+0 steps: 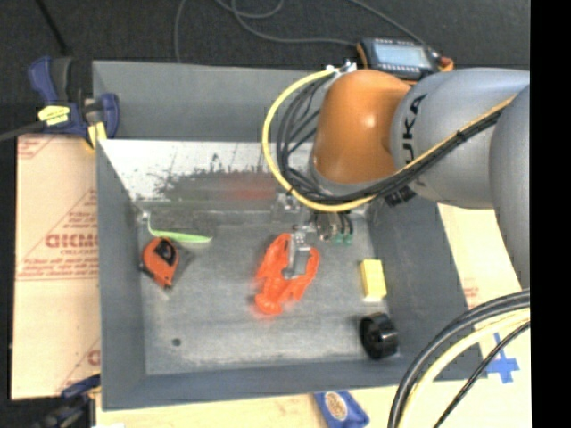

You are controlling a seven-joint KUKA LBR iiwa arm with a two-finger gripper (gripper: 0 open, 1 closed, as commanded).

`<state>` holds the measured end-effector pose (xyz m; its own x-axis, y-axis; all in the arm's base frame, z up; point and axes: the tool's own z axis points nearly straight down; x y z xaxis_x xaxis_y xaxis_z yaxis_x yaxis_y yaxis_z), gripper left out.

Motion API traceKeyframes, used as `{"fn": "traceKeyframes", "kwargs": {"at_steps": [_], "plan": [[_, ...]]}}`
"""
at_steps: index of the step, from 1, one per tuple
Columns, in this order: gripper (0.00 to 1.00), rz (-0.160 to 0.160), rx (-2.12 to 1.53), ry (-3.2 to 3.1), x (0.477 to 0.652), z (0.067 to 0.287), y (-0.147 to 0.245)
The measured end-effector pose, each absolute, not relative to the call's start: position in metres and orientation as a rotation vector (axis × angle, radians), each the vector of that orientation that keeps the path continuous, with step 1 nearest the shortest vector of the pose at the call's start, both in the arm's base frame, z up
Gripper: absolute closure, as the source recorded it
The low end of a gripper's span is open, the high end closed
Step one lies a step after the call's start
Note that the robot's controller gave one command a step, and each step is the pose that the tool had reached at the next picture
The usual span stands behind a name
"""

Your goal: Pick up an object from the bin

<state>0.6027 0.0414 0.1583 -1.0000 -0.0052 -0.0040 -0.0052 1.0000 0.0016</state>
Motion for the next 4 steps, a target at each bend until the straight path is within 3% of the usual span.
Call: {"fn": "traceKeyframes", "kwargs": {"at_steps": [1,2,3,4], "plan": [[0.00,-0.002,-0.440,3.103,0.607,0.126,0.039],[0.00,-0.004,-0.927,2.992,0.628,0.071,0.031],[0.00,-0.004,-1.093,2.940,0.623,0.072,0.049],[0.00,-0.002,-0.932,2.985,0.629,0.072,0.034]]}}
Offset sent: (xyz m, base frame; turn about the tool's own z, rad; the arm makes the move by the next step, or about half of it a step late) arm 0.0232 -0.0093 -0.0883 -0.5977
